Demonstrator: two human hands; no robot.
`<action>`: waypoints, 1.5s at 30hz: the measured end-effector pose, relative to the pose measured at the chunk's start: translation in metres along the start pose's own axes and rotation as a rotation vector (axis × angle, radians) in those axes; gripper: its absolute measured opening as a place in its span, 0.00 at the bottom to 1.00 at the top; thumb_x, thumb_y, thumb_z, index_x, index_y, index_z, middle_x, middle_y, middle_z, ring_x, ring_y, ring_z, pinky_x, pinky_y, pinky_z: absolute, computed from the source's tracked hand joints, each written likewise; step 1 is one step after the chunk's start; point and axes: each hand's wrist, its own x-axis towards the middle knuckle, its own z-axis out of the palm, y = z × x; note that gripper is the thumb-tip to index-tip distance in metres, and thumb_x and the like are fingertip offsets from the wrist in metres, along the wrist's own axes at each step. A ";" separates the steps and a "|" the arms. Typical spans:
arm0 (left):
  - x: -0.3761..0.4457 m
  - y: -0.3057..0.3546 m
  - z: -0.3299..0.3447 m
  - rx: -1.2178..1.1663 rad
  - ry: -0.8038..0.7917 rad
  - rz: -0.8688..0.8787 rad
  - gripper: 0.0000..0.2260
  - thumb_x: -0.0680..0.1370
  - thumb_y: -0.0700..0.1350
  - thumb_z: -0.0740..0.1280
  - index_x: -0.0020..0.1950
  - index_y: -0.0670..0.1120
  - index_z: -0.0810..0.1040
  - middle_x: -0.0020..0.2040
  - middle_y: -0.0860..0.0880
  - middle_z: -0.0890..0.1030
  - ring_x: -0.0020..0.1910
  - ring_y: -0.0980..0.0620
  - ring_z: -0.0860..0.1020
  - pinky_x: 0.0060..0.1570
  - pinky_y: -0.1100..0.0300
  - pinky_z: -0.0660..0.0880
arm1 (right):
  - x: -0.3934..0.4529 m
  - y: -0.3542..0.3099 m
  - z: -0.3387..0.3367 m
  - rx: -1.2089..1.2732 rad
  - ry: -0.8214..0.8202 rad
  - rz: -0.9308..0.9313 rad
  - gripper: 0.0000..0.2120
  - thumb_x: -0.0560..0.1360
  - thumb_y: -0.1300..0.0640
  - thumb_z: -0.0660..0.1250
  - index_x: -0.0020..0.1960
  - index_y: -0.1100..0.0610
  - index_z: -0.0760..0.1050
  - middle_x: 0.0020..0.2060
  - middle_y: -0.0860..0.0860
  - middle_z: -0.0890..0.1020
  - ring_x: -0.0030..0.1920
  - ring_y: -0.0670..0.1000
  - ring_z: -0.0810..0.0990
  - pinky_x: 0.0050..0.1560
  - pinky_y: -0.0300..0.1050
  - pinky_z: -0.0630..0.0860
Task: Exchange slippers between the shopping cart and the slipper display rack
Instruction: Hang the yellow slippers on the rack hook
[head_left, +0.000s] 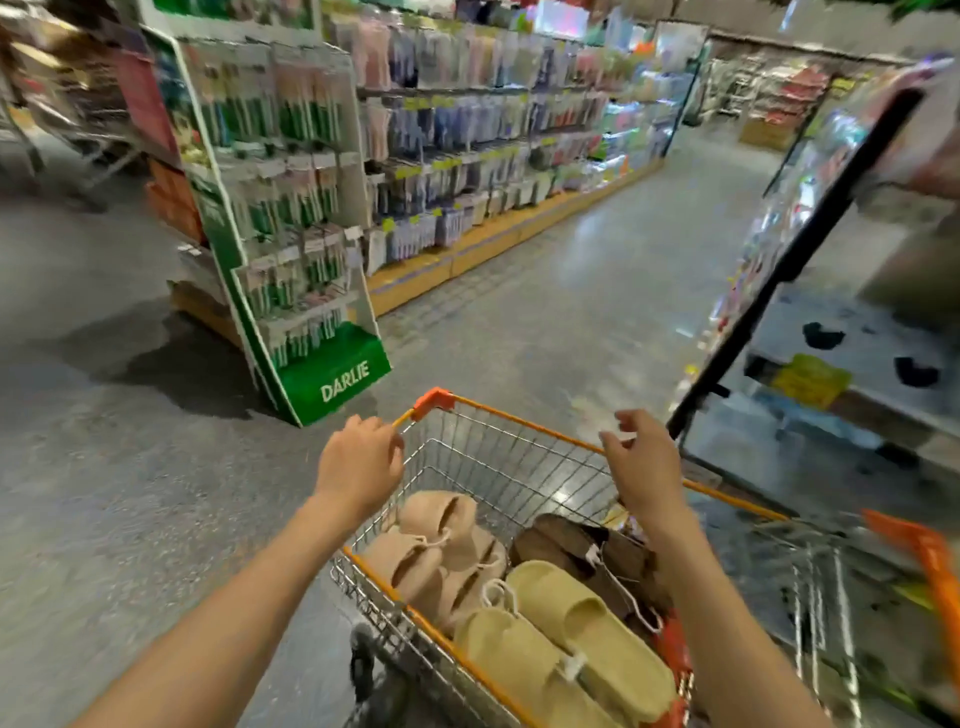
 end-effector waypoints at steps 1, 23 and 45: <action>0.004 0.011 0.013 -0.019 -0.036 0.019 0.08 0.75 0.41 0.61 0.45 0.42 0.80 0.44 0.41 0.81 0.49 0.39 0.76 0.45 0.49 0.74 | -0.003 0.018 -0.008 -0.006 0.026 0.051 0.15 0.76 0.58 0.65 0.61 0.62 0.72 0.57 0.58 0.76 0.51 0.56 0.78 0.53 0.50 0.74; -0.016 0.096 0.212 -0.019 -0.991 0.213 0.12 0.76 0.44 0.58 0.57 0.43 0.74 0.52 0.43 0.81 0.51 0.44 0.79 0.49 0.52 0.77 | -0.120 0.165 0.091 0.036 -0.555 1.039 0.08 0.78 0.56 0.60 0.40 0.55 0.67 0.42 0.54 0.76 0.37 0.52 0.77 0.35 0.44 0.76; -0.024 0.073 0.227 -0.175 -1.296 -0.039 0.21 0.69 0.52 0.61 0.59 0.45 0.72 0.61 0.43 0.75 0.60 0.43 0.73 0.58 0.56 0.70 | -0.117 0.148 0.149 0.477 -0.357 1.225 0.11 0.77 0.61 0.61 0.36 0.53 0.69 0.33 0.50 0.75 0.30 0.46 0.75 0.24 0.33 0.68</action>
